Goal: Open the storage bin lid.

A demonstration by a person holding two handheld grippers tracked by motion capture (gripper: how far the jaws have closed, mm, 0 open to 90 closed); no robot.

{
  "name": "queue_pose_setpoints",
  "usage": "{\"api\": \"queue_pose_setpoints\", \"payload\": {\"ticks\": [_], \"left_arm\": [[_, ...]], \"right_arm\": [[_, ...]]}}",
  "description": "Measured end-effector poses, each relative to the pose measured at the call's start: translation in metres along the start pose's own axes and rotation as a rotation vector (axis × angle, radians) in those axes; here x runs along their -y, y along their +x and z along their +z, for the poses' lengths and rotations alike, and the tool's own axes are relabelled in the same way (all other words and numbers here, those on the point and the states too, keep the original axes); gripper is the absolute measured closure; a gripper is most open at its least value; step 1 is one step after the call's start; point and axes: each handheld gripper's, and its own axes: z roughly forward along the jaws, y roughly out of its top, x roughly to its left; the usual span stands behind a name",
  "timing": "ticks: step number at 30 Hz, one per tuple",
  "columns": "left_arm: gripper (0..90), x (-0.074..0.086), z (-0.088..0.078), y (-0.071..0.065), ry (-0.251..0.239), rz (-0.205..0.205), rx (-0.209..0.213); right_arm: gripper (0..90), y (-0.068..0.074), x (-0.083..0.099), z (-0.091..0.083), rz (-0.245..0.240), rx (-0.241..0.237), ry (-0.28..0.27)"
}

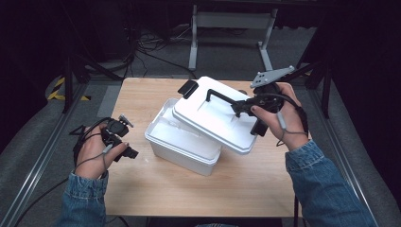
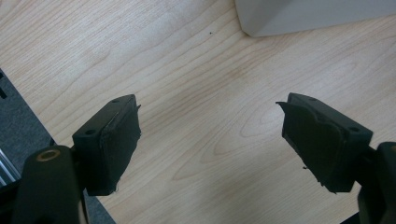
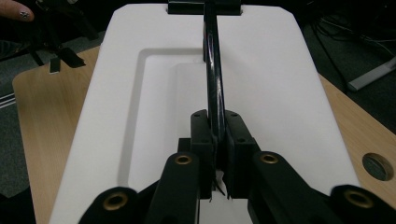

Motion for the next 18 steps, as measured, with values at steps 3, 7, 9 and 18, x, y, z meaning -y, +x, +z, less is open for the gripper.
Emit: {"api": "queue_pose_setpoints", "payload": {"ticks": [3, 7, 9, 18], "left_arm": [[19.4, 0.001, -0.001, 0.002, 0.001, -0.001, 0.003], [19.4, 0.001, -0.001, 0.003, 0.0, -0.004, 0.001], [19.4, 0.001, -0.001, 0.003, 0.002, -0.001, 0.001], [19.4, 0.001, 0.0, 0.004, 0.001, -0.005, 0.004]], "right_arm": [[84.9, -0.005, 0.003, -0.007, 0.014, 0.009, -0.005], [84.9, -0.01, 0.009, -0.016, 0.025, 0.029, 0.003], [84.9, -0.014, 0.013, -0.019, 0.038, 0.037, 0.004], [84.9, -0.03, 0.024, -0.034, 0.078, 0.079, 0.01]]}}
